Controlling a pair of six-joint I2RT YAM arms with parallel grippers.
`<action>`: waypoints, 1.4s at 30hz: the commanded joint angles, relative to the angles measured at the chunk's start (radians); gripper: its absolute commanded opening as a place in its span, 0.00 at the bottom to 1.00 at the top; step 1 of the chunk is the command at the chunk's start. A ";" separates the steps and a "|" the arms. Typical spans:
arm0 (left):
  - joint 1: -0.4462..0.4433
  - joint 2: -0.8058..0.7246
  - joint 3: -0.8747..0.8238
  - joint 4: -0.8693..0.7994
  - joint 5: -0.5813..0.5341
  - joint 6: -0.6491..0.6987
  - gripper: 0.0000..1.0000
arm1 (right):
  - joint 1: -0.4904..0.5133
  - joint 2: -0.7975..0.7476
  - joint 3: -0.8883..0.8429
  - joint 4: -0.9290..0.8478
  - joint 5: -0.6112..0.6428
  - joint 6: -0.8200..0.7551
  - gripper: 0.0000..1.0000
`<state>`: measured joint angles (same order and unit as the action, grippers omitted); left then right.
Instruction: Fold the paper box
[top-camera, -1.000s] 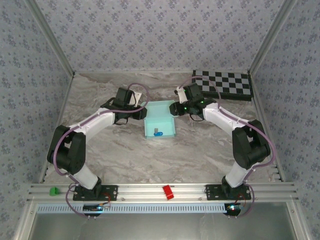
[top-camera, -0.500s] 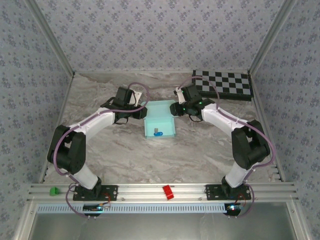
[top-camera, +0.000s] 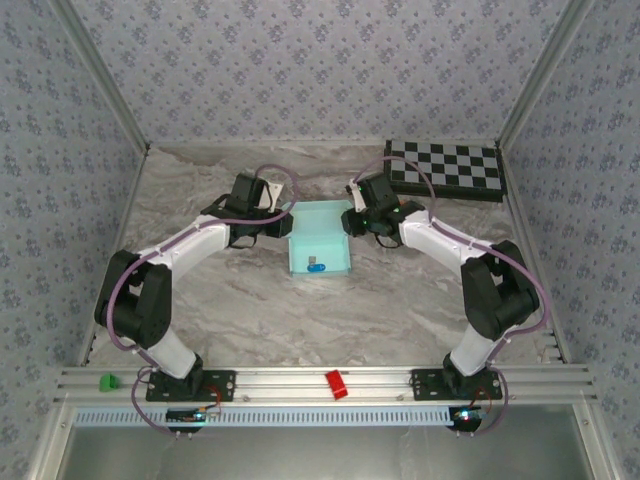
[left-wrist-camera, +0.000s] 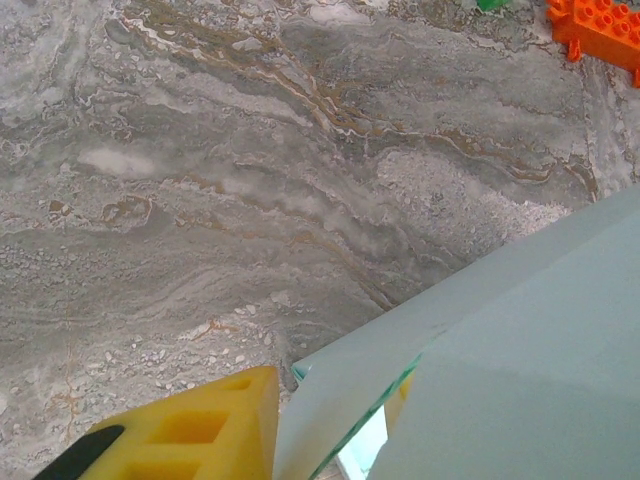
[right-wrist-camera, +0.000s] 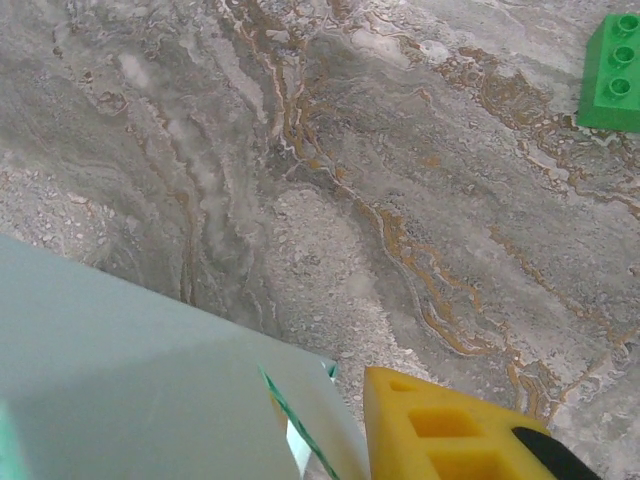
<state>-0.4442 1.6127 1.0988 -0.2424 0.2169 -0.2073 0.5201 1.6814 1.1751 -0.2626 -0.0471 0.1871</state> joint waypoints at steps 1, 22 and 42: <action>0.001 0.001 0.019 0.009 0.013 -0.022 0.30 | 0.013 -0.030 -0.012 -0.004 0.050 0.029 0.25; -0.044 0.007 0.010 0.101 -0.092 -0.125 0.15 | 0.102 -0.044 -0.060 0.157 0.241 0.225 0.16; -0.052 0.072 -0.001 0.241 -0.192 -0.167 0.11 | 0.127 0.062 -0.044 0.354 0.325 0.293 0.14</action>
<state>-0.4866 1.6665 1.0977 -0.0673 0.0353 -0.3580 0.6369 1.7264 1.1225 0.0257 0.2668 0.4534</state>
